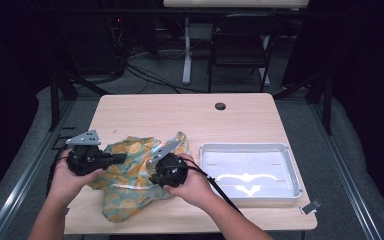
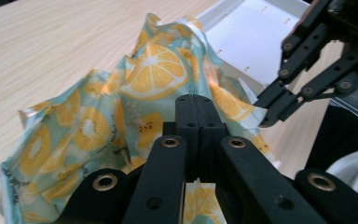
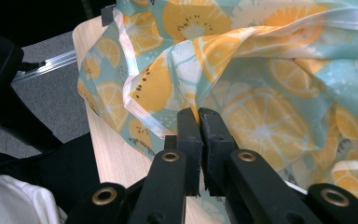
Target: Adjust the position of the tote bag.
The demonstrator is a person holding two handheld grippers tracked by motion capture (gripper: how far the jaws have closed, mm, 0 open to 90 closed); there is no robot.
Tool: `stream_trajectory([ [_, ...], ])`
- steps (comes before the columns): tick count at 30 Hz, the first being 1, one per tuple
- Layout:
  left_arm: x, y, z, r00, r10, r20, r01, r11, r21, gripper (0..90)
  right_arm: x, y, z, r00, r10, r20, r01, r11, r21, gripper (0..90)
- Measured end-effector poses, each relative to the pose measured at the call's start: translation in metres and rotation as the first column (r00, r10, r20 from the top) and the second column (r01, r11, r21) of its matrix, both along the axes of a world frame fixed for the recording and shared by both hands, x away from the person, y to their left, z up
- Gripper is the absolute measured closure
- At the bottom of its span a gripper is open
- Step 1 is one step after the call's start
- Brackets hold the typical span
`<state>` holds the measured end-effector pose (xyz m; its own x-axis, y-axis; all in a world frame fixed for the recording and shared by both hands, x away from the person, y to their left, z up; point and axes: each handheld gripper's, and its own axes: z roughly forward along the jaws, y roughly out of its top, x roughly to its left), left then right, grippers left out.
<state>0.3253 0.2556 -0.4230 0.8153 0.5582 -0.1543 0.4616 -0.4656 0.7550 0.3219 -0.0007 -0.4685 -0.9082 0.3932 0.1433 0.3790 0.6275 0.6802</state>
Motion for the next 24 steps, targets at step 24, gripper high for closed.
stream_trajectory([
  [24,0.004,-0.023,-0.023,0.9884,-0.101,-0.113,0.111,0.9905,0.081,90.0,-0.002,-0.02,-0.014,0.9981,-0.061,-0.007,0.062,0.998,0.029,73.1],
])
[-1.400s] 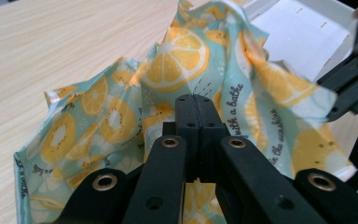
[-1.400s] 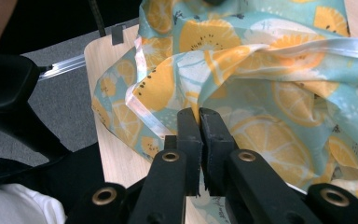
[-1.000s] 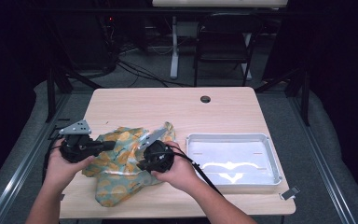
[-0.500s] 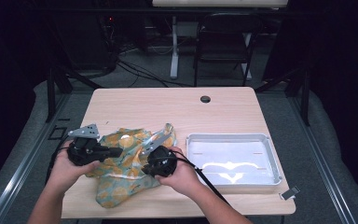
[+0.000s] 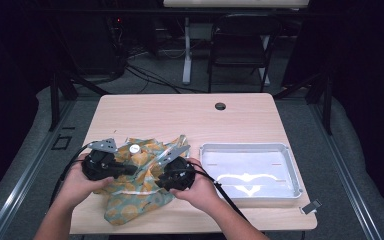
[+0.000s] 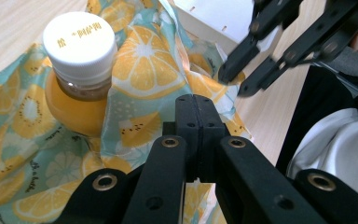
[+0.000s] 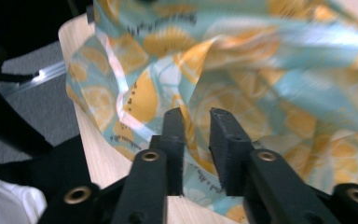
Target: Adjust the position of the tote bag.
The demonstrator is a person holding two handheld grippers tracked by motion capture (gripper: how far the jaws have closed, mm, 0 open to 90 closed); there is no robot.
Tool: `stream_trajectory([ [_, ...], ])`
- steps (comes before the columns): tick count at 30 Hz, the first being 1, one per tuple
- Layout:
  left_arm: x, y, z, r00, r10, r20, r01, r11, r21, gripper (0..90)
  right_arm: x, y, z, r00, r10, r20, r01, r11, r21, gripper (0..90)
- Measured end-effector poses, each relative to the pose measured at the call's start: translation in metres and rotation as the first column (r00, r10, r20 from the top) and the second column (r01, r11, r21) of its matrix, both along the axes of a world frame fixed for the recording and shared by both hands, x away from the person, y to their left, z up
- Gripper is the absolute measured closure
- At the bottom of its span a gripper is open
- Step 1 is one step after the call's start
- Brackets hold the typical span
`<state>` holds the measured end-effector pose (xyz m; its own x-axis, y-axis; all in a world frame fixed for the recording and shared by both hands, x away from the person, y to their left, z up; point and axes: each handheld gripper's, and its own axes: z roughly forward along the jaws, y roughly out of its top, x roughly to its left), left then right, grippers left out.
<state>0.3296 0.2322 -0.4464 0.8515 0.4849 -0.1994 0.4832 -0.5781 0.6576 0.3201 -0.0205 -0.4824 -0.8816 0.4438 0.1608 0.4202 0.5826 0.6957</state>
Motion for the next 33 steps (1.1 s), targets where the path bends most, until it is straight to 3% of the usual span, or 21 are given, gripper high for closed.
stream_trajectory([
  [2,0.0,0.0,-0.001,1.0,0.0,-0.005,0.0,1.0,0.002,90.0,-0.001,-0.004,0.005,0.9997,-0.02,0.016,0.019,0.999,0.031,70.3],
  [8,-0.001,-0.003,-0.003,0.9998,-0.013,-0.017,0.013,0.9999,0.009,90.0,0.006,-0.012,0.017,0.996,-0.059,0.067,0.055,0.997,0.059,58.5],
  [16,-0.003,-0.003,-0.006,0.9992,-0.025,-0.033,0.025,0.9996,0.012,90.0,0.02,0.0,0.023,0.9912,-0.062,0.117,0.058,0.997,0.04,51.2],
  [20,-0.004,-0.002,-0.008,0.9987,-0.028,-0.043,0.028,0.9995,0.012,90.0,0.026,0.01,0.022,0.9933,-0.044,0.107,0.042,0.999,0.018,50.2],
  [29,-0.006,0.001,-0.008,0.9978,-0.044,-0.049,0.045,0.9987,0.025,90.0,0.029,0.027,0.01,0.9979,0.011,0.064,-0.009,0.999,-0.031,55.0],
  [33,-0.006,0.002,-0.008,0.9978,-0.041,-0.052,0.042,0.9988,0.023,90.0,0.028,0.028,0.008,0.9992,0.028,0.026,-0.028,0.999,-0.029,72.1],
])
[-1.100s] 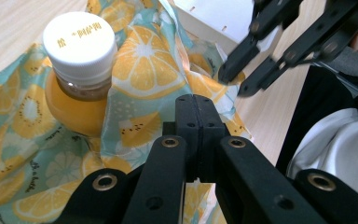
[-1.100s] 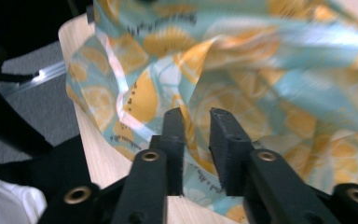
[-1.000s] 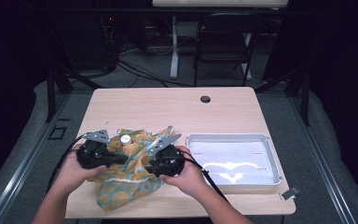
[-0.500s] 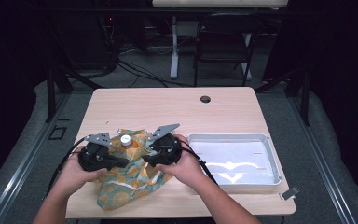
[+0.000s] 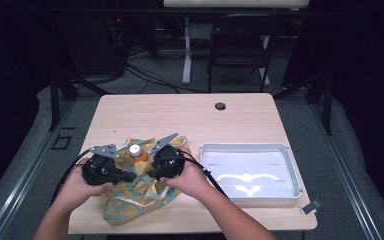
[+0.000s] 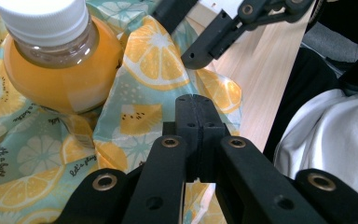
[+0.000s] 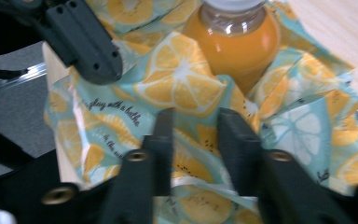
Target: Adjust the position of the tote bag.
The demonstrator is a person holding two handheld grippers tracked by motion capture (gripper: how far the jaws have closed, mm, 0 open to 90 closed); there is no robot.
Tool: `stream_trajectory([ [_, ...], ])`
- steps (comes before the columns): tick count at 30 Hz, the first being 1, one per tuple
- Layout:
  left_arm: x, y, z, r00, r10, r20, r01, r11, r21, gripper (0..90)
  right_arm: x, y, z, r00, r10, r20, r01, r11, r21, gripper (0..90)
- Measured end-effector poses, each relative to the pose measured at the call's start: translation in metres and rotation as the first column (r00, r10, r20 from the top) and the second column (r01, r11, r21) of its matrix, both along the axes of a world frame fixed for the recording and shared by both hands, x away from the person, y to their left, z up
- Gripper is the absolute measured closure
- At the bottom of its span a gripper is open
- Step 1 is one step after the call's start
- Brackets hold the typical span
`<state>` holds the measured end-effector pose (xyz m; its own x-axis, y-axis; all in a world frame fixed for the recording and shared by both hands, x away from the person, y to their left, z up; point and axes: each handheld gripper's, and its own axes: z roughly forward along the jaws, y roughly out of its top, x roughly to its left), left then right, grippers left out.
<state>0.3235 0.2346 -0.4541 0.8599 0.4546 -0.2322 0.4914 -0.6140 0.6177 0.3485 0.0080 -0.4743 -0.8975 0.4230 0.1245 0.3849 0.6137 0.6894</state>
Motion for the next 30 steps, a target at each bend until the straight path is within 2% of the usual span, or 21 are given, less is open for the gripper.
stream_trajectory([
  [4,0.001,0.004,0.001,0.9999,0.012,0.001,-0.012,0.9999,-0.01,90.0,-0.003,0.0,-0.002,0.9998,0.019,-0.012,-0.018,1.0,0.0,84.8],
  [8,0.001,0.006,0.002,0.9998,0.019,-0.004,-0.019,0.9998,-0.007,90.0,-0.005,0.0,-0.004,0.9996,0.024,-0.014,-0.024,1.0,-0.003,89.1],
  [9,0.001,0.006,0.001,0.9999,0.014,-0.008,-0.014,0.9998,-0.012,90.0,-0.006,0.0,-0.004,0.9998,0.019,-0.011,-0.019,1.0,0.005,88.7],
  [10,0.001,0.005,0.001,0.9999,0.008,-0.007,-0.008,1.0,0.002,90.0,-0.006,0.0,-0.004,0.9997,0.024,-0.006,-0.024,1.0,-0.005,86.5],
  [15,0.001,0.003,-0.001,0.9997,-0.014,-0.02,0.014,0.9999,0.01,90.0,-0.007,-0.002,-0.001,0.9996,-0.003,0.028,0.003,1.0,0.002,65.4],
  [17,0.0,0.002,-0.002,0.9997,-0.014,-0.019,0.014,0.9997,0.021,90.0,-0.006,-0.002,-0.001,0.9979,-0.021,0.062,0.021,1.0,0.002,56.7],
  [19,0.0,0.0,-0.003,0.9996,-0.016,-0.025,0.017,0.9993,0.032,90.0,-0.005,-0.002,-0.002,0.9943,-0.026,0.103,0.027,0.999,-0.016,52.3],
  [21,0.0,-0.001,-0.005,0.9995,-0.015,-0.027,0.016,0.9989,0.044,90.0,-0.003,-0.002,-0.004,0.9932,-0.033,0.112,0.035,0.999,-0.021,51.6],
  [24,0.002,-0.001,-0.007,0.9993,-0.019,-0.033,0.021,0.9984,0.053,90.0,-0.002,0.0,-0.006,0.9946,-0.015,0.102,0.019,0.999,-0.041,51.5],
  [25,0.002,-0.001,-0.008,0.9992,-0.014,-0.037,0.016,0.9986,0.051,90.0,-0.002,0.001,-0.007,0.9956,-0.012,0.093,0.015,0.999,-0.035,51.9],
  [26,0.003,0.0,-0.009,0.9982,-0.03,-0.052,0.032,0.9988,0.038,90.0,-0.002,0.002,-0.008,0.9963,-0.002,0.086,0.006,0.999,-0.042,52.7],
  [30,0.005,0.0,-0.011,0.9981,-0.025,-0.056,0.027,0.9989,0.039,90.0,-0.002,0.006,-0.012,0.9975,0.015,0.069,-0.012,0.999,-0.049,59.0],
])
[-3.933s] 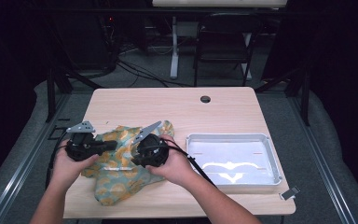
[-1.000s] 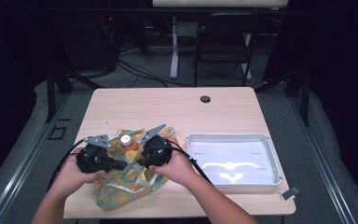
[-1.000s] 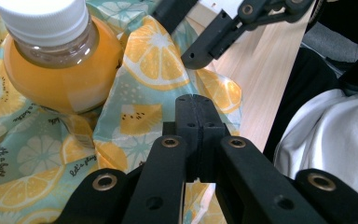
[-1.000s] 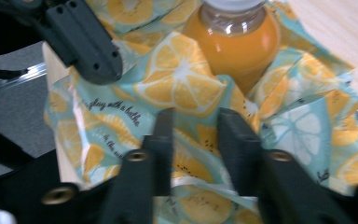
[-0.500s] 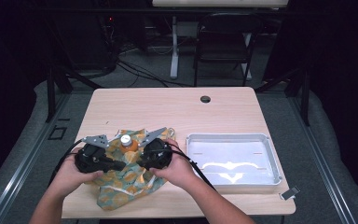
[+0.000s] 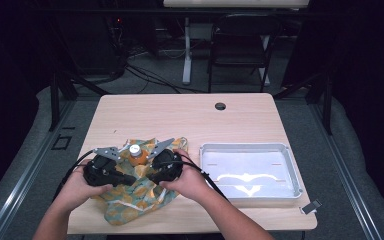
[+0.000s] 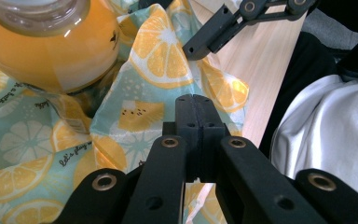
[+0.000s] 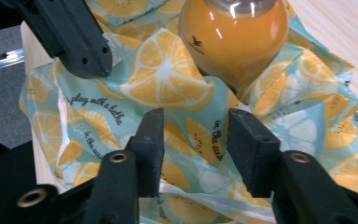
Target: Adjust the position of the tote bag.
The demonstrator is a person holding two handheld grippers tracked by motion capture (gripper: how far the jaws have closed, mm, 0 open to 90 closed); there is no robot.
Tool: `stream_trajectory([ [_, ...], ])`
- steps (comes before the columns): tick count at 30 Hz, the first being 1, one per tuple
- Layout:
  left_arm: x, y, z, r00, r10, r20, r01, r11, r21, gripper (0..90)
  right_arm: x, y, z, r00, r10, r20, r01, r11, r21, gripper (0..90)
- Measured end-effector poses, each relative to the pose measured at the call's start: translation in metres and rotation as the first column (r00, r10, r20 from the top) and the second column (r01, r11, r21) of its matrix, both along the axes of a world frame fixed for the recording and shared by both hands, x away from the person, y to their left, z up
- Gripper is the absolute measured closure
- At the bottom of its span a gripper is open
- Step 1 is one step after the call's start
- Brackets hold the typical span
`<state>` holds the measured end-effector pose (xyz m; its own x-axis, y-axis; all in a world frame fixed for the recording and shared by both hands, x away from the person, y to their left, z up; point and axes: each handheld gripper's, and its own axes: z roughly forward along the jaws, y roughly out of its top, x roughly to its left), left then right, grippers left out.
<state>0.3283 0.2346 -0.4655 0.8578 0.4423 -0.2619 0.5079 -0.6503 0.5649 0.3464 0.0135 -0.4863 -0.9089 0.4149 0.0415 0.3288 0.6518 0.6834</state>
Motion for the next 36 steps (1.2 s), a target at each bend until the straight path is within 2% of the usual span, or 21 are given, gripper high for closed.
stream_trajectory([
  [3,0.001,0.001,-0.001,1.0,0.008,-0.002,-0.008,1.0,-0.002,90.0,0.001,0.001,0.0,0.9998,0.001,-0.021,-0.001,1.0,0.005,67.1],
  [10,0.003,0.003,-0.002,0.9996,0.027,0.001,-0.027,0.9995,-0.014,89.6,0.001,0.001,-0.001,0.9997,0.002,-0.023,-0.002,1.0,-0.006,85.7],
  [15,0.002,0.011,0.006,0.9981,0.061,0.011,-0.06,0.9974,-0.04,75.3,-0.001,0.002,-0.001,0.9998,0.009,-0.019,-0.009,1.0,-0.018,89.9],
  [16,0.001,0.014,0.008,0.9981,0.061,0.005,-0.061,0.9966,-0.056,70.9,-0.001,0.002,0.0,0.9998,0.01,-0.018,-0.01,1.0,-0.018,90.0],
  [18,0.001,0.02,0.012,0.9963,0.083,0.021,-0.081,0.9937,-0.077,66.7,-0.002,0.002,0.0,0.9999,0.006,-0.015,-0.006,1.0,-0.009,90.0],
  [21,0.001,0.03,0.017,0.9919,0.118,0.046,-0.115,0.9902,-0.08,63.9,-0.004,0.002,0.0,0.9998,0.006,-0.017,-0.006,1.0,-0.006,90.0],
  [26,0.003,0.039,0.018,0.9793,0.187,0.077,-0.181,0.9801,-0.081,62.4,-0.01,0.001,0.001,0.9997,0.019,-0.012,-0.019,1.0,-0.006,90.0],
  [32,0.008,0.042,0.011,0.9667,0.236,0.099,-0.232,0.9716,-0.045,62.4,-0.016,-0.002,-0.001,0.9994,0.027,-0.02,-0.027,1.0,0.001,90.0],
  [36,0.012,0.046,0.005,0.9531,0.283,0.107,-0.28,0.959,-0.045,62.1,-0.021,-0.003,-0.003,0.9992,0.03,-0.025,-0.03,0.999,0.012,90.0],
])
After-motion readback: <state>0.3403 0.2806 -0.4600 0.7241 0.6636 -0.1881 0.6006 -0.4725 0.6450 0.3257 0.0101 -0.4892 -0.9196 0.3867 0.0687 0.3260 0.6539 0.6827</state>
